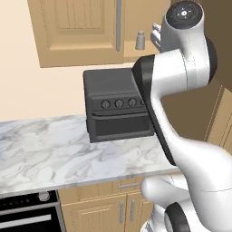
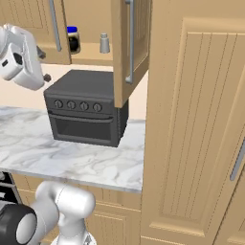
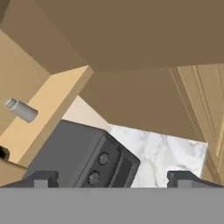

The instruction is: Move the mayonnaise and shaker from the cabinet to the dining counter.

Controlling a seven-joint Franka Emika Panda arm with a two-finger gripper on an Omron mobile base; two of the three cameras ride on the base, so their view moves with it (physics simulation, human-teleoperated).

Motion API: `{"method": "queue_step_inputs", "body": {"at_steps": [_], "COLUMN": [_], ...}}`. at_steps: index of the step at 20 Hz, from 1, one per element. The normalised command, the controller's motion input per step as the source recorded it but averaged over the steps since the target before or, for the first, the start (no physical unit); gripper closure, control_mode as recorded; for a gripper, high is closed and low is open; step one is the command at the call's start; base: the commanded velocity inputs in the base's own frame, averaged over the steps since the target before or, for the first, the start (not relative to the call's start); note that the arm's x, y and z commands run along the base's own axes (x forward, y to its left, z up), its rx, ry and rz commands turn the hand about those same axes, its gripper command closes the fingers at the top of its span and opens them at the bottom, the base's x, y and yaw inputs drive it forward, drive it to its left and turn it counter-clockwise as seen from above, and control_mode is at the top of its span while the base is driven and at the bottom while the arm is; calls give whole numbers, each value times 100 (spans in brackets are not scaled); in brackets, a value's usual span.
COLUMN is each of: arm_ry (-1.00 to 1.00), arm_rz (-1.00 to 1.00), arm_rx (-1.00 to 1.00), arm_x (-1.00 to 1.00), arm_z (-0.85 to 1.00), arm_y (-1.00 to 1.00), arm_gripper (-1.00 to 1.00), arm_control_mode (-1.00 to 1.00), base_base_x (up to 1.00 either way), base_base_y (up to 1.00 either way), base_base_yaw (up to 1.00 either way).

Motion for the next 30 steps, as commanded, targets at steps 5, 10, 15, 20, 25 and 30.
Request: {"method": "queue_step_inputs", "body": {"at_steps": [5,10,15,20,25,30], "arm_ry": [3,10,0,-3,-7,-2], "arm_rz": [44,40,22,10,7,4], "arm_rx": [-15,-14,-23,-25,-10,-3], "arm_x": [23,31,39,44,55,53], "arm_z": [9,11,6,5,10,12], "arm_y": [26,22,25,27,18,17], "arm_gripper": [-100,-100,-100,-100,-100,-100], "arm_control_mode": [-100,-100,-100,-100,-100,-100], "base_base_x": [0,0,0,0,0,0], "base_base_y": [0,0,0,0,0,0], "base_base_yaw": [0,0,0,0,0,0]}}
